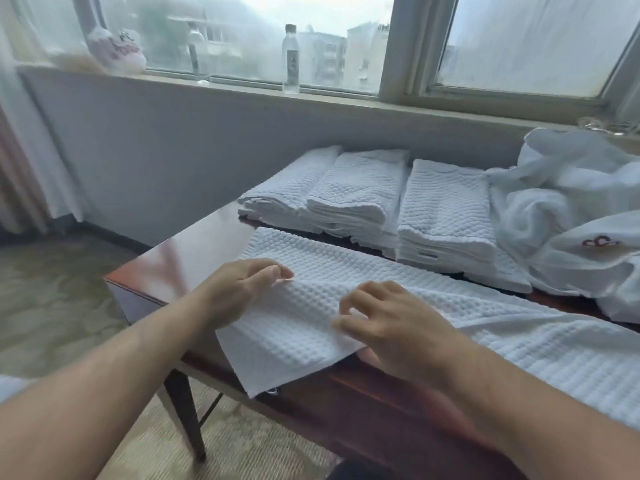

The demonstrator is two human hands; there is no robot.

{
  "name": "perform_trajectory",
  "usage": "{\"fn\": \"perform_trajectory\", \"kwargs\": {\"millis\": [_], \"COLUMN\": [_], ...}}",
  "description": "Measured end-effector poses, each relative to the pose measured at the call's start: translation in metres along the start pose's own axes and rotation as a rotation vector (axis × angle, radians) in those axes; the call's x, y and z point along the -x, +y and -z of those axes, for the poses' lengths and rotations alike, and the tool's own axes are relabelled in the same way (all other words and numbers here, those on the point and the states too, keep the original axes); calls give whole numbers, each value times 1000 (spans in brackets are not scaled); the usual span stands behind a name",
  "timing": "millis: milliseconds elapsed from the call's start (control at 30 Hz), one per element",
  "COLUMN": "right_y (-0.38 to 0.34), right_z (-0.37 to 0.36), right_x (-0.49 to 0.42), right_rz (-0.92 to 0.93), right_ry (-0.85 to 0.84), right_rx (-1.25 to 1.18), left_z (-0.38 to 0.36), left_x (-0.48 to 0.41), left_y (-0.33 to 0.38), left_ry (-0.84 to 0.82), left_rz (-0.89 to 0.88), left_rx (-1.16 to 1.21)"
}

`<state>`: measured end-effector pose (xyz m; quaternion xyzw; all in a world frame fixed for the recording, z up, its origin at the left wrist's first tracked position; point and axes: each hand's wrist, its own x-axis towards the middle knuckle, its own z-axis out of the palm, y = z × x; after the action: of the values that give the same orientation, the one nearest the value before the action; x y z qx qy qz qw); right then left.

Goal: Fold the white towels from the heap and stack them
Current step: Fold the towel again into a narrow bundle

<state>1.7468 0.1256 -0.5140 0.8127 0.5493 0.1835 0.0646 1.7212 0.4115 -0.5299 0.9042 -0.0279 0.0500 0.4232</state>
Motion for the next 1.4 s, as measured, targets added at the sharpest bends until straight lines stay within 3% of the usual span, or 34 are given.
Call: {"fn": "perform_trajectory", "kwargs": {"millis": [100,200,367,533,667,767,900,1000,1100,1200,1333,1400], "right_y": [-7,-10,13,53,70,67,68,80,94,104,101,96], "right_z": [-3,1,2,-4,-16,-25,-30,-33,-40,-45,-47,-48], "right_x": [-22,-40,-62,-90,-109,-117,-132,-141,-134,-123,-121,-122], "right_rz": [44,-20,-286,-563,-660,-703,-625,-659,-766,-758,-771,-732], "right_ry": [88,174,94,39,-66,-82,-58,-22,-254,-444,-167,-132], "right_rx": [-13,-221,-538,-603,-525,-468,-183,-196,-403,-381,-378,-408], "left_z": [6,14,32,46,50,39,30,31,31,27,28,30], "left_x": [-5,-7,-1,7,6,-8,-34,-52,-63,-64,-62,-60], "left_y": [1,5,-4,-22,-24,-24,-19,-16,-19,-20,-14,-13], "left_ry": [-57,-82,-82,-42,-73,124,324,364,368,324,226,201], "left_rz": [0,8,3,15,15,37,156,265,380,476,554,564], "left_rx": [20,63,126,347,72,-162,-189,-243,-338,-414,-500,-518]}}
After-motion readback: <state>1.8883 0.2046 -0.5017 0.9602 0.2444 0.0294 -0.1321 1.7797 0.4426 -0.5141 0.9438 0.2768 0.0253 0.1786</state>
